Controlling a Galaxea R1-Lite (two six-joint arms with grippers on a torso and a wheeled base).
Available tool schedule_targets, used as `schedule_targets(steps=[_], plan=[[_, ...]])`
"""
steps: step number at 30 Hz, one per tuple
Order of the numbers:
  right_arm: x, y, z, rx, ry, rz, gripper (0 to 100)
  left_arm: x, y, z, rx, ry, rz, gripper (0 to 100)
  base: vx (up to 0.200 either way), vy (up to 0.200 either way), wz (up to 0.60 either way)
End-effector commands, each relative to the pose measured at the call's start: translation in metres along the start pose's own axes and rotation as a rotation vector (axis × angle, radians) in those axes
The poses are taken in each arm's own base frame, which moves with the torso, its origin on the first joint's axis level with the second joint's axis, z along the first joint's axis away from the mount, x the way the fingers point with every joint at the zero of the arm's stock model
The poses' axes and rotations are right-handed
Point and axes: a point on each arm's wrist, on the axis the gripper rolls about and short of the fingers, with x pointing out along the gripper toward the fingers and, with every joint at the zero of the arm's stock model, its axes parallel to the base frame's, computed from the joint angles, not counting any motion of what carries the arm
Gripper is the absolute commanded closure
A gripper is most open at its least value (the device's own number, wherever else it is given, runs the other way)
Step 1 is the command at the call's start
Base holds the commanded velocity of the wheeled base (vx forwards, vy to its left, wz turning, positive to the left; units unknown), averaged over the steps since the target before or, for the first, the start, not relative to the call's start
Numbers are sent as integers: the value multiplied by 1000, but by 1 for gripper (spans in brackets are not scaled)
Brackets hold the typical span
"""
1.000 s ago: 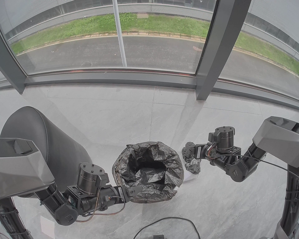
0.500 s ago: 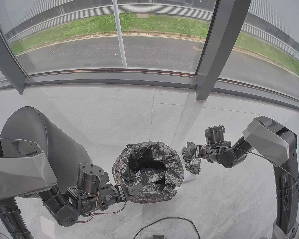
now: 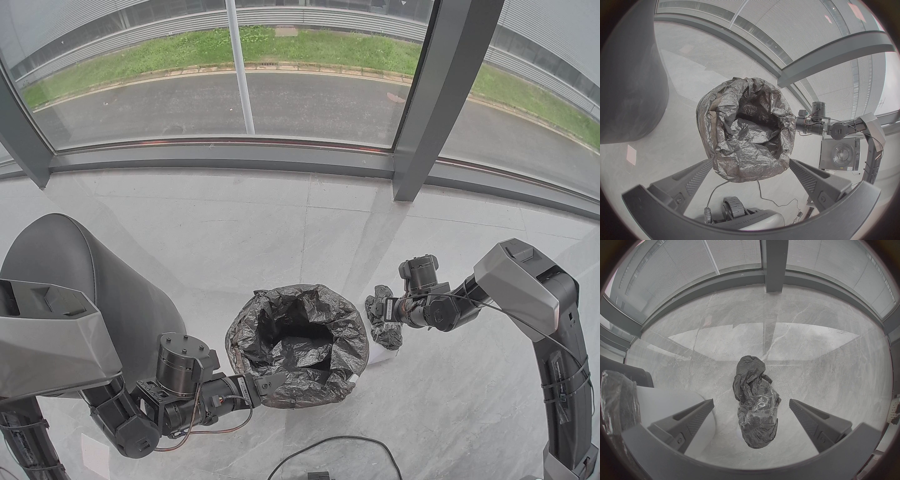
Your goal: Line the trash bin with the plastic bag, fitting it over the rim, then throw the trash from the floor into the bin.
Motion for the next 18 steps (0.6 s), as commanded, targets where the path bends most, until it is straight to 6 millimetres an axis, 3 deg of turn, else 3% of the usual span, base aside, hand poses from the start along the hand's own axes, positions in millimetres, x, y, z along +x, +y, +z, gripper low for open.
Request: schedule_targets(steps=[1,18], plan=[[13,0,-6,-4,25,-3,0,1,1,-1,-1,3,2,0,0,0,0],[26,8,5,-10,122,25,0,3,2,-2,-1,8,6,0,0,0,0]])
